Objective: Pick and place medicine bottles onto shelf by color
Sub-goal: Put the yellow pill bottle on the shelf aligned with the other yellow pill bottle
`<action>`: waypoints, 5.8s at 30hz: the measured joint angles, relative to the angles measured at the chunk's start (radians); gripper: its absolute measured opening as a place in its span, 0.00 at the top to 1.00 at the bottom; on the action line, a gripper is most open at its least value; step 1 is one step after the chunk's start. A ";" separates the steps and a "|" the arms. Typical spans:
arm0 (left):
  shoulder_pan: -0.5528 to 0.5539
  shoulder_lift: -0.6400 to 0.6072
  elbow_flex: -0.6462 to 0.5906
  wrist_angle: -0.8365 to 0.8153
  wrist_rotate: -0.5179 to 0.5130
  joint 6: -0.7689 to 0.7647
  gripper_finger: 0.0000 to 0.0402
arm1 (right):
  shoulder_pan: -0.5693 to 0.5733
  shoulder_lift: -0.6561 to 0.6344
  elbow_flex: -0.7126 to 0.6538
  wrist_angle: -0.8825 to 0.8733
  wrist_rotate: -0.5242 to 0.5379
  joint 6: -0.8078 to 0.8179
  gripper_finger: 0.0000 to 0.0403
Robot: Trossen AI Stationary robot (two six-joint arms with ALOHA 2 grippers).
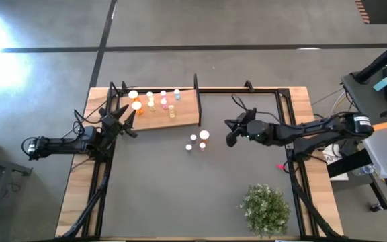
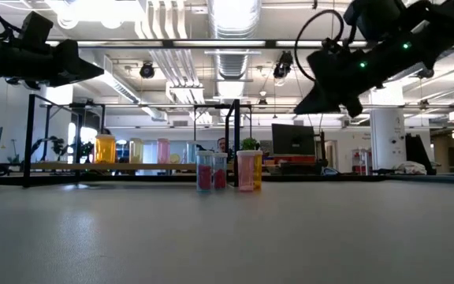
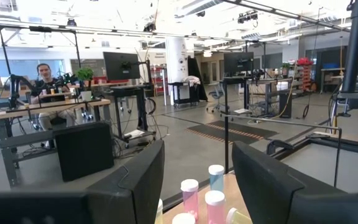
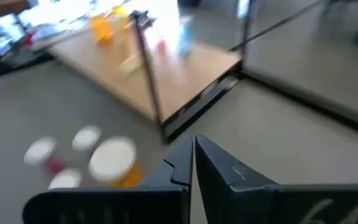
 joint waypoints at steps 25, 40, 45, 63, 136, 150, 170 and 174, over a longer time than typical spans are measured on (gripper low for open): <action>0.000 0.000 0.000 0.000 0.000 0.000 0.57 | -0.211 -0.144 -0.334 0.409 -0.354 -0.145 0.98; 0.000 0.000 0.000 0.000 0.000 0.000 0.57 | -0.267 -0.343 -0.450 0.382 -0.343 -0.170 0.98; 0.000 0.000 0.000 0.000 0.000 0.000 0.57 | -0.267 -0.409 -0.450 0.333 -0.326 -0.219 0.98; 0.000 0.000 0.000 0.000 0.000 0.000 0.57 | -0.269 -0.472 -0.450 0.304 -0.297 -0.089 0.98; 0.024 1.262 0.832 -0.392 -0.122 -0.972 0.57 | -0.269 -0.465 -0.452 0.289 -0.298 -0.091 0.98; 0.163 1.423 1.005 -0.682 0.255 -1.241 0.57 | -0.269 -0.465 -0.452 0.289 -0.298 -0.091 0.98; 0.277 1.449 1.117 -1.012 0.569 -1.730 0.57 | -0.269 -0.465 -0.452 0.289 -0.298 -0.091 0.98; 0.300 1.449 1.117 -1.018 0.573 -1.730 0.57 | -0.269 -0.465 -0.452 0.289 -0.298 -0.091 0.98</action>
